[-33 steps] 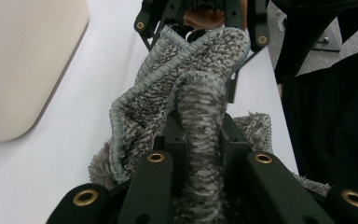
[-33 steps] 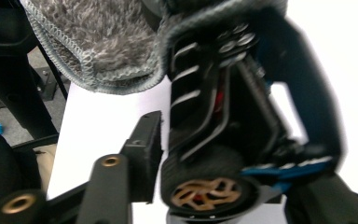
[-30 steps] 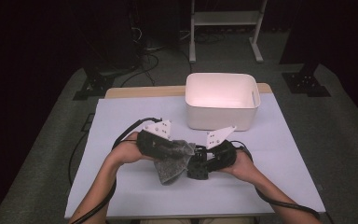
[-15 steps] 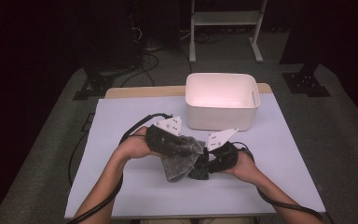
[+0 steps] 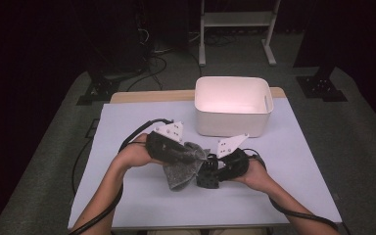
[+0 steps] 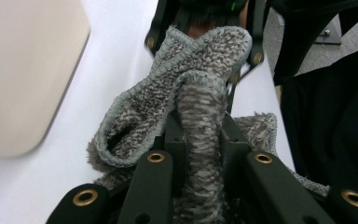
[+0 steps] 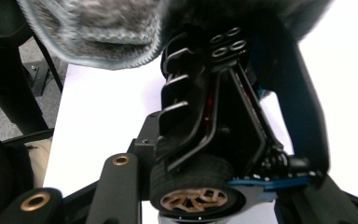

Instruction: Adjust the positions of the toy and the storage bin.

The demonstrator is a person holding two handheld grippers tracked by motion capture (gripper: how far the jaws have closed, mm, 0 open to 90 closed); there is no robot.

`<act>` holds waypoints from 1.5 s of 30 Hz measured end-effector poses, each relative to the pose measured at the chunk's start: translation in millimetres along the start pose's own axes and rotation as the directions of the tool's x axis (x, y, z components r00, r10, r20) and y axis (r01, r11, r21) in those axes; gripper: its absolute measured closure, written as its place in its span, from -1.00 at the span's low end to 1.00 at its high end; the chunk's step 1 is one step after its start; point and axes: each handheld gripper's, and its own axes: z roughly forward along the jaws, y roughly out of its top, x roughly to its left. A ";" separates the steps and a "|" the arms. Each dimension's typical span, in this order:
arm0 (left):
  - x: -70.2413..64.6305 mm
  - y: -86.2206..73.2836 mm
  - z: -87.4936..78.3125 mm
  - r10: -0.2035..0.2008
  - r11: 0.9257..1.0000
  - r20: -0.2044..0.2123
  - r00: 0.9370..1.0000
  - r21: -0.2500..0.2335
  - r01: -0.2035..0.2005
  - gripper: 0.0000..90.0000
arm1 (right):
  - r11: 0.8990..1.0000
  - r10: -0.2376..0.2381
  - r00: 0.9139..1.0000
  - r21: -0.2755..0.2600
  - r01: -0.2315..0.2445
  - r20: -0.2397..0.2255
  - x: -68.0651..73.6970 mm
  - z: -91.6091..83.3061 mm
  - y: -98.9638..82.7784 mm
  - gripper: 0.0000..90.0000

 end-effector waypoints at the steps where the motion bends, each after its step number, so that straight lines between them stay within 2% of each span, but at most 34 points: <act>1: -1.2 5.0 0.8 0.012 1.000 0.004 1.000 0.003 -0.012 0.74 | 1.000 -0.006 1.000 0.001 0.006 0.002 0.9 0.8 0.8 0.24; 4: -1.8 15.0 4.8 0.034 0.999 0.011 0.999 0.015 -0.034 0.74 | 1.000 -0.016 1.000 0.003 0.016 0.009 3.4 2.0 2.2 0.25; 9: 0.4 23.9 13.7 0.045 0.998 0.024 0.999 0.038 -0.046 0.74 | 1.000 0.000 1.000 -0.004 0.000 0.012 1.9 -0.7 -0.9 0.25; 18: 3.3 11.5 17.7 0.009 1.000 0.033 0.999 0.021 -0.010 0.73 | 1.000 0.026 1.000 -0.017 -0.026 0.006 -2.3 -8.7 -8.6 0.24; 25: 2.0 13.9 21.0 0.020 1.000 0.040 0.999 0.008 -0.020 0.73 | 0.998 0.008 1.000 0.066 -0.008 0.009 -1.2 -14.9 -1.5 0.19; 29: 2.5 14.4 22.5 0.019 1.000 0.043 0.999 0.003 -0.019 0.73 | 0.997 0.013 1.000 0.075 -0.014 0.011 -2.0 -23.3 1.2 0.12; 34: 3.0 16.1 24.3 0.026 1.000 0.055 0.998 0.000 -0.026 0.73 | 0.995 -0.011 1.000 0.103 0.009 0.020 -1.5 -28.0 0.3 0.23; 39: 2.8 11.3 27.2 0.020 1.000 0.061 0.998 0.009 -0.020 0.72 | 0.993 -0.003 1.000 0.118 0.001 0.017 -1.8 -32.5 -1.8 0.23; 45: 3.2 1.8 38.2 -0.002 1.000 0.090 0.996 -0.028 0.005 0.72 | 0.991 -0.008 1.000 0.134 0.006 0.016 -1.9 -38.1 -5.4 0.23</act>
